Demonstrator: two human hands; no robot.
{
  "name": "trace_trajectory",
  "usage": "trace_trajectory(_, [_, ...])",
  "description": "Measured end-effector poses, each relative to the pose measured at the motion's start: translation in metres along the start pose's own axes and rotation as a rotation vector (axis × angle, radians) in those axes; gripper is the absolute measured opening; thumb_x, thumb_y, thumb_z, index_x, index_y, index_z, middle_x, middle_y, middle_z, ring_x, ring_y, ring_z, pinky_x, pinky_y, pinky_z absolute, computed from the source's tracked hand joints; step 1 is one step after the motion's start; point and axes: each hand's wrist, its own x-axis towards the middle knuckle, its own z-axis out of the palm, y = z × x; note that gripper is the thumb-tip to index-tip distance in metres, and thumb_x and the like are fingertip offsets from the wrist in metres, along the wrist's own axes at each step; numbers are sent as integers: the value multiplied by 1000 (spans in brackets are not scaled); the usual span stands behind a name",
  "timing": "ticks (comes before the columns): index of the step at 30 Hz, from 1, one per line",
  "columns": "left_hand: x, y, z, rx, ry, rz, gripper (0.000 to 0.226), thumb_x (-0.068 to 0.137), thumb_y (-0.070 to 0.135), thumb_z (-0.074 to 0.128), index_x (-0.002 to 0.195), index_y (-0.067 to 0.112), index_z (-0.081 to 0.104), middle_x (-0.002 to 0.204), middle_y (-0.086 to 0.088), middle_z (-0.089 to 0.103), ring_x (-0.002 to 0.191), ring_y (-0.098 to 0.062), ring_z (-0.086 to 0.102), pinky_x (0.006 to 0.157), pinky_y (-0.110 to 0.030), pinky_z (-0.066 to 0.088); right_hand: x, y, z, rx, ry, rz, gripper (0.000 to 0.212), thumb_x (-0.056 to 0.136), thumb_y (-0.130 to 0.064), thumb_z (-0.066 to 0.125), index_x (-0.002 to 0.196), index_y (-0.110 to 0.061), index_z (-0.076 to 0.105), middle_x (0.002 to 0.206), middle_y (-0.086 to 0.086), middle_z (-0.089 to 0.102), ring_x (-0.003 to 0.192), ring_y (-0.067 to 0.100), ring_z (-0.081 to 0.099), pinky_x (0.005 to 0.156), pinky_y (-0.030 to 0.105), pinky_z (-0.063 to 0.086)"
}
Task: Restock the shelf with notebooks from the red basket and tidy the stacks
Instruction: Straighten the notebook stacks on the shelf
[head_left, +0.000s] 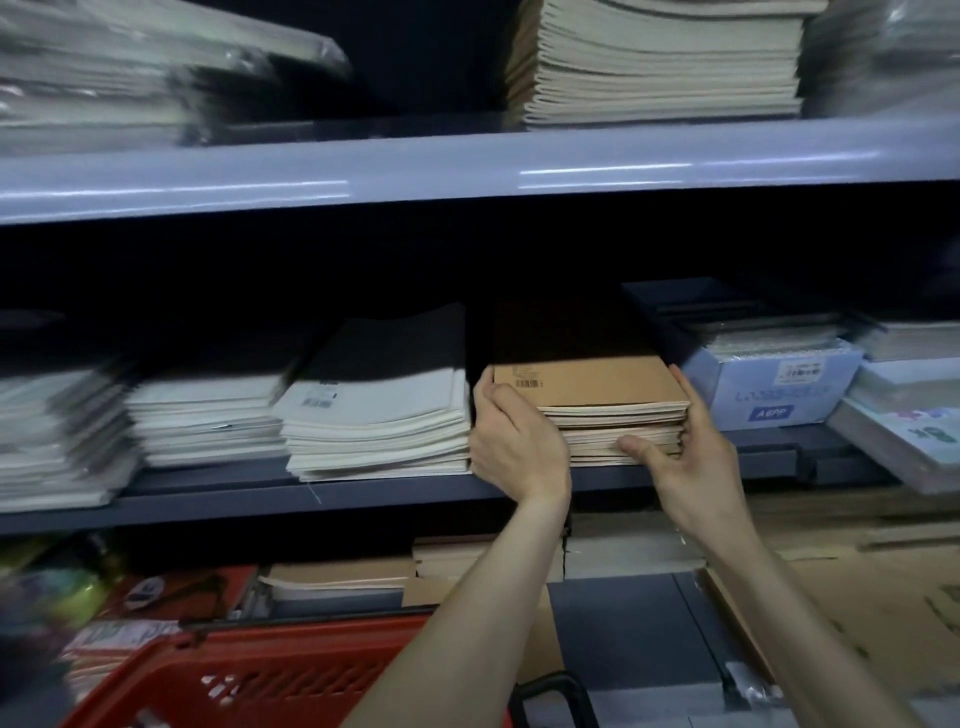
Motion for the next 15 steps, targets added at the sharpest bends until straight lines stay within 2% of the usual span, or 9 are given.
trace_trajectory(2, [1, 5, -10, 4, -114, 8, 43, 111, 27, 29, 135, 26, 64, 91, 23, 53, 95, -11, 54, 81, -27, 33, -4, -5, 1, -8, 14, 13, 93, 86, -25, 82, 161, -36, 27, 131, -15, 63, 122, 5, 57, 107, 23, 39])
trace_trajectory(3, [2, 7, -16, -4, -188, 0, 44, 112, 29, 27, 139, 27, 61, 95, 23, 55, 102, -12, 56, 85, -26, 33, -7, -9, 2, -4, 32, 18, 91, 87, -25, 81, 160, -36, 28, 132, -14, 63, 123, 5, 56, 108, 25, 40])
trace_trajectory(5, [0, 9, -33, -38, -351, -33, 45, 112, 34, 26, 148, 29, 53, 126, 16, 62, 125, -12, 53, 99, -25, 34, -20, -22, 8, 13, 119, 17, 85, 90, -24, 79, 159, -35, 30, 136, -15, 60, 126, 4, 55, 111, 28, 40])
trace_trajectory(6, [-3, 11, -45, -56, -423, -60, 45, 112, 37, 27, 151, 33, 48, 139, 17, 56, 133, -8, 47, 107, -25, 32, -30, -32, 14, 37, 188, 24, 82, 91, -24, 77, 158, -35, 31, 141, -15, 56, 130, 5, 52, 112, 29, 37])
trace_trajectory(8, [-8, 12, -78, -115, -540, -119, 43, 110, 44, 34, 152, 40, 45, 141, 29, 48, 134, 2, 41, 116, -25, 28, -55, -54, 29, 121, 352, 62, 79, 95, -26, 72, 160, -33, 28, 153, -12, 48, 142, 9, 44, 118, 35, 32])
trace_trajectory(10, [-6, 13, -116, -228, -618, -156, 36, 107, 44, 45, 141, 42, 58, 137, 29, 57, 131, 5, 50, 120, -30, 32, -81, -77, 49, 212, 422, 37, 67, 100, -27, 65, 158, -32, 33, 160, -10, 42, 148, 9, 38, 124, 44, 31])
trace_trajectory(13, [28, 12, -174, -197, -591, -164, 26, 103, 32, 53, 118, 37, 73, 115, 15, 76, 120, -4, 64, 116, -37, 41, -114, -117, 82, 366, 263, -60, 55, 101, -20, 62, 151, -37, 45, 159, -25, 40, 148, -6, 32, 123, 35, 28])
trace_trajectory(15, [60, 9, -210, -113, -510, -162, 23, 99, 30, 58, 110, 42, 74, 109, 14, 77, 120, -8, 64, 115, -41, 39, -128, -141, 103, 442, 121, -83, 42, 101, -16, 62, 138, -37, 57, 148, -27, 54, 139, -9, 44, 115, 27, 34])
